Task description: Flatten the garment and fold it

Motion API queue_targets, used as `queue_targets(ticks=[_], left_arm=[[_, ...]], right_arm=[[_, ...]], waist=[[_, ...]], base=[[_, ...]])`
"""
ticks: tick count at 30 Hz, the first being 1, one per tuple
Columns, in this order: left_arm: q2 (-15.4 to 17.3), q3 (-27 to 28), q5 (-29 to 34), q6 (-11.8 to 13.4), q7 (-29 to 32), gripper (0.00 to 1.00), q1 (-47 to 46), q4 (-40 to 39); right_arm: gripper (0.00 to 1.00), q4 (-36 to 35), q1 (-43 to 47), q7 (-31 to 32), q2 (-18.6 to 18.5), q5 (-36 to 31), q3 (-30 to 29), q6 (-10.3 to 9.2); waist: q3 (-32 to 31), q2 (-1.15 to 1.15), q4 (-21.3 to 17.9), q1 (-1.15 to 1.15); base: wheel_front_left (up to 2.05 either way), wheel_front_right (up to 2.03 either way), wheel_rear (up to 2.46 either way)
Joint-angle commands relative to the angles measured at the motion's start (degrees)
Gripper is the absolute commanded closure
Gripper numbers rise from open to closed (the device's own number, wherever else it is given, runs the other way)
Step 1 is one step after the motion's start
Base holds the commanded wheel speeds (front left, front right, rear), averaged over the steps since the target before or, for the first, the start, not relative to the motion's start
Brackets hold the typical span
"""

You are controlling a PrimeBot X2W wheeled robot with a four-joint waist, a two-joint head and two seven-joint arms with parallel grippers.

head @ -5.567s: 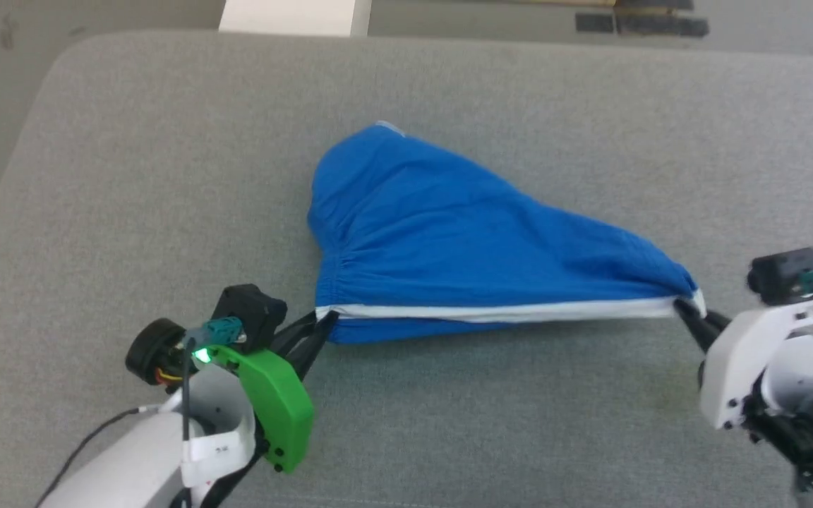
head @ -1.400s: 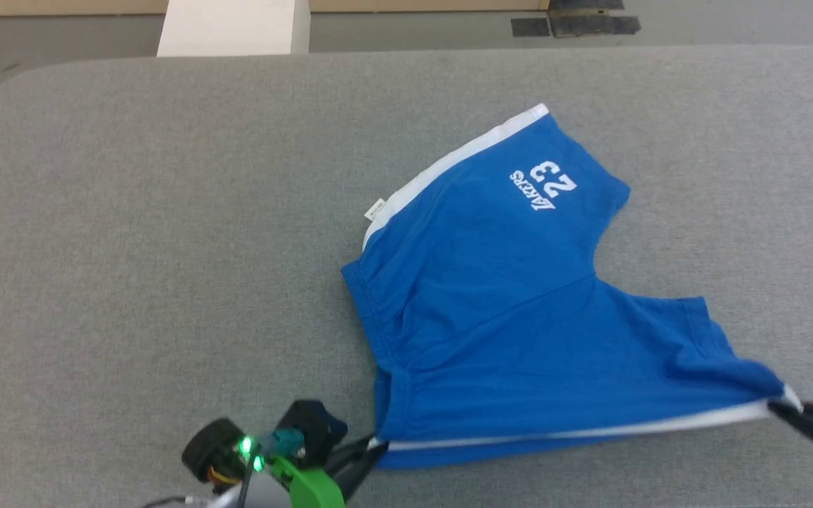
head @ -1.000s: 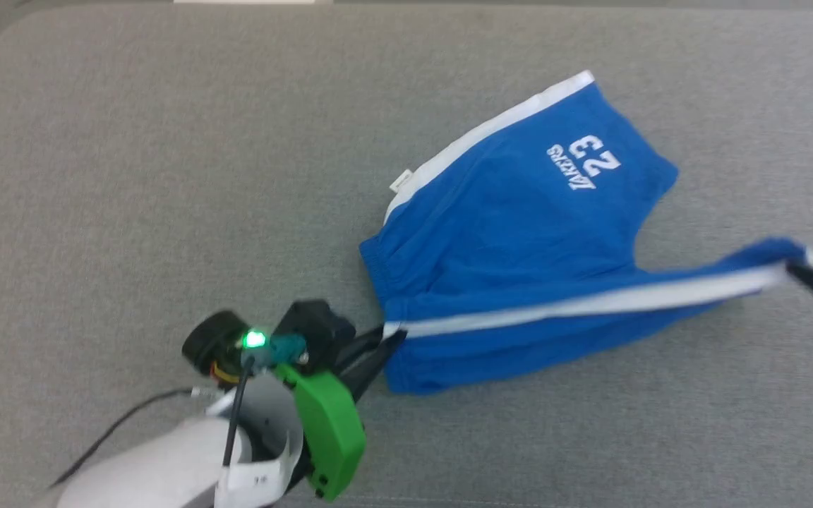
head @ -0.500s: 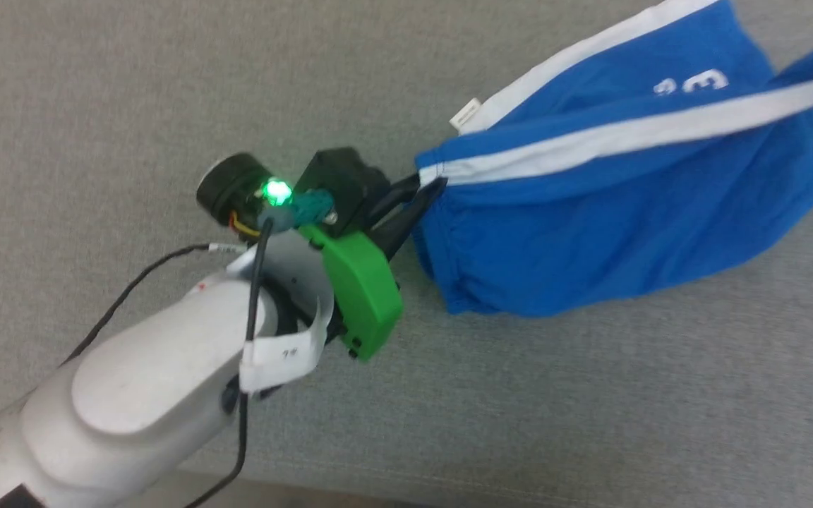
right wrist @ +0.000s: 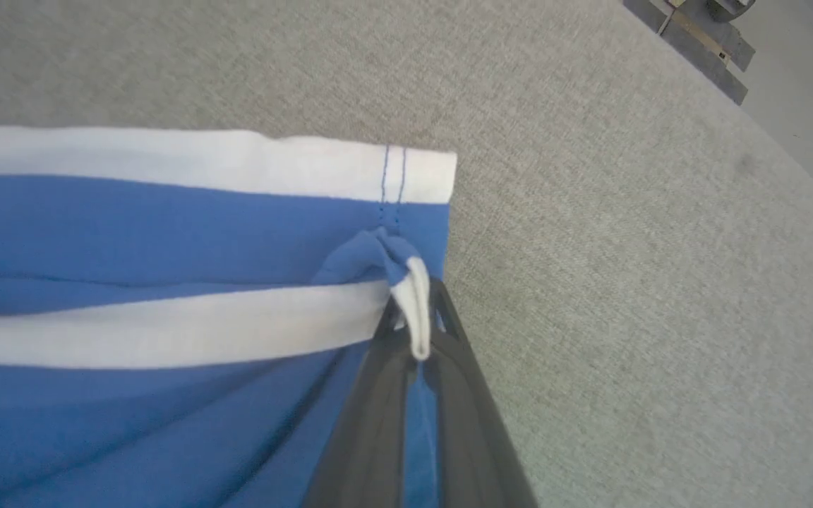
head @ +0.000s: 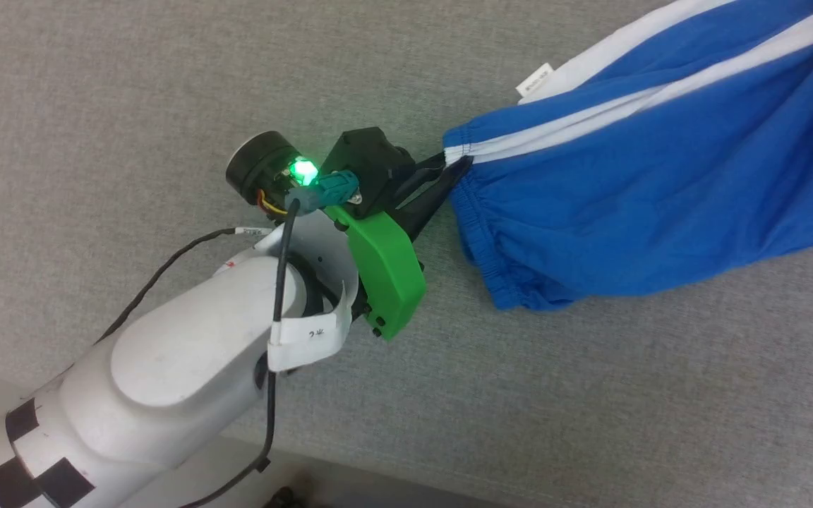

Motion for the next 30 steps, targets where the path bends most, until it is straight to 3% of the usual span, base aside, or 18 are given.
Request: queue_targets(ticks=[1,6,7,8,9,10,18,30], left_arm=[[-0.1,0.2,0.5,0.0,-0.5,1.0,-0.7,0.5],[-0.4,0.1,0.5,0.0,-1.0,1.0,-0.6,1.1],[-0.4,0.1,0.5,0.1,-1.1,1.0,-0.6,1.3],[-0.5,0.0,0.5,0.1,-1.3,0.84,-0.5,1.5],[-0.6,0.1,0.6,0.3,-1.7,0.21,-0.3,1.7],[-0.6,0.1,0.6,0.4,-1.9,0.0,-0.2,2.0],[0.5,1.6,-0.3,2.0,-4.2,0.0,1.6,4.5],[6.4,10.5,-1.5,10.5,-17.5,0.0,10.0,5.8]], right_arm=[[1.0,0.9,-1.1,-1.1,0.0,-0.4,0.7,-0.11],[1.0,3.7,-1.3,-3.9,-1.0,-0.4,3.7,-0.11],[0.81,4.2,-1.3,-4.7,-1.0,-0.5,4.0,-0.11],[0.0,4.9,-1.3,-5.9,-0.9,-0.5,4.2,-0.11],[0.0,5.6,-1.3,-7.1,-0.7,-0.3,4.4,-0.11],[0.0,6.1,-1.2,-8.0,-0.5,-0.2,4.7,-0.11],[0.0,6.2,0.1,-20.5,-0.4,3.9,7.0,-0.11],[0.0,2.6,12.8,-43.7,-2.2,7.3,4.0,-0.11]], waist=[[0.2,0.0,0.6,-0.01],[-0.3,0.0,0.6,-0.01],[-0.6,0.0,0.5,-0.01],[-1.0,0.0,0.4,-0.01],[-1.5,0.0,0.2,-0.01],[-2.0,0.0,0.0,-0.01],[-8.6,0.0,-1.6,-0.01],[-17.2,0.0,-3.4,-0.01]], base=[[0.0,0.0,0.0],[0.0,0.0,0.0],[0.0,0.0,0.0],[0.0,0.0,0.0],[0.0,0.0,0.0],[0.0,0.0,0.0],[0.0,0.0,0.0],[0.0,0.0,0.0]])
